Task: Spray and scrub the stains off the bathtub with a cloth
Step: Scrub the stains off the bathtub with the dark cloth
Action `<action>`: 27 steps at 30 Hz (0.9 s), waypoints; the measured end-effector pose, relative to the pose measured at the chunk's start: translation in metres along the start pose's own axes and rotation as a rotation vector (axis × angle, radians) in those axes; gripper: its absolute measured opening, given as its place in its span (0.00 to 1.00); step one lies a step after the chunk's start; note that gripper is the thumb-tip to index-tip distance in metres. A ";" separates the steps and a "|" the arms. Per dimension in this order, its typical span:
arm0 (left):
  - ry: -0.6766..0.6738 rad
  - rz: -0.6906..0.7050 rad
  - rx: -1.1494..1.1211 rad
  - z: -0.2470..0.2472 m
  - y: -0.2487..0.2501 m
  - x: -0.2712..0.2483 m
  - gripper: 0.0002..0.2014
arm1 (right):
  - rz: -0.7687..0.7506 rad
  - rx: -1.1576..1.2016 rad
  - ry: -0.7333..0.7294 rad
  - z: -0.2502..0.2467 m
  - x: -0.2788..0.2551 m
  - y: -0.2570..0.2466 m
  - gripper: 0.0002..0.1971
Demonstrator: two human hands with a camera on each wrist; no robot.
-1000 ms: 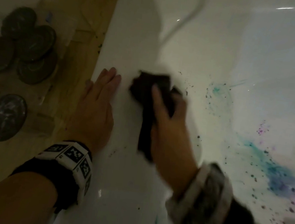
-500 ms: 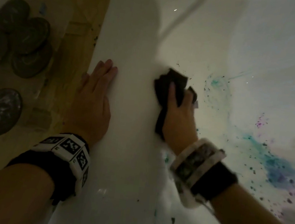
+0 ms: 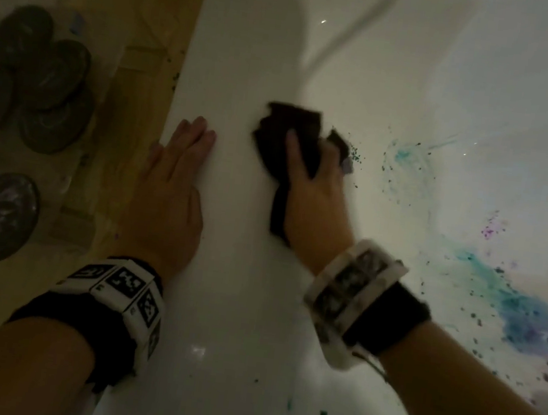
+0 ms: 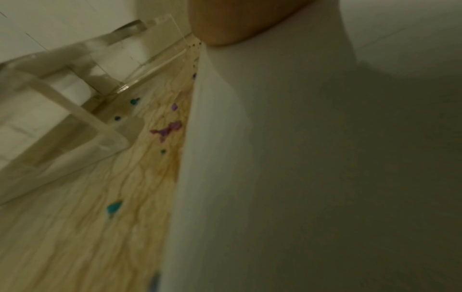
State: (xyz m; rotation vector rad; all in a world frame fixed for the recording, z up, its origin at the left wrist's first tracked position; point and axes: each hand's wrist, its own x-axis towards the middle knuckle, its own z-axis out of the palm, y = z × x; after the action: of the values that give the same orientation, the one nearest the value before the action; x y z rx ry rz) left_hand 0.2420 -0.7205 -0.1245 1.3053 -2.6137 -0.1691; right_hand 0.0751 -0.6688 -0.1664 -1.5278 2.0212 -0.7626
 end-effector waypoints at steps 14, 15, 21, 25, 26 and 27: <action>0.019 0.034 0.085 0.001 0.004 0.003 0.29 | 0.221 0.105 0.188 -0.043 0.064 0.051 0.33; 0.021 0.026 0.078 0.000 0.004 0.003 0.29 | 0.162 0.067 0.158 -0.038 0.055 0.044 0.32; 0.019 0.000 0.048 0.000 0.005 0.003 0.29 | -0.429 -0.079 -0.180 -0.019 -0.043 0.031 0.25; 0.024 0.002 0.056 0.000 0.004 0.003 0.28 | -0.284 0.081 -0.035 -0.049 -0.022 0.050 0.13; 0.020 -0.003 0.054 0.000 0.005 0.003 0.28 | -0.141 0.143 0.098 -0.052 -0.005 0.059 0.17; 0.021 -0.005 0.056 0.000 0.004 0.003 0.28 | -0.039 0.193 0.178 -0.057 0.012 0.066 0.23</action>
State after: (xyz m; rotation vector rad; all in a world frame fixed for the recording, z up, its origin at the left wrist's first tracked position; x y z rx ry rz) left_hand 0.2368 -0.7202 -0.1233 1.3240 -2.6152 -0.0833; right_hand -0.0125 -0.6579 -0.1711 -1.4358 1.9792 -1.1104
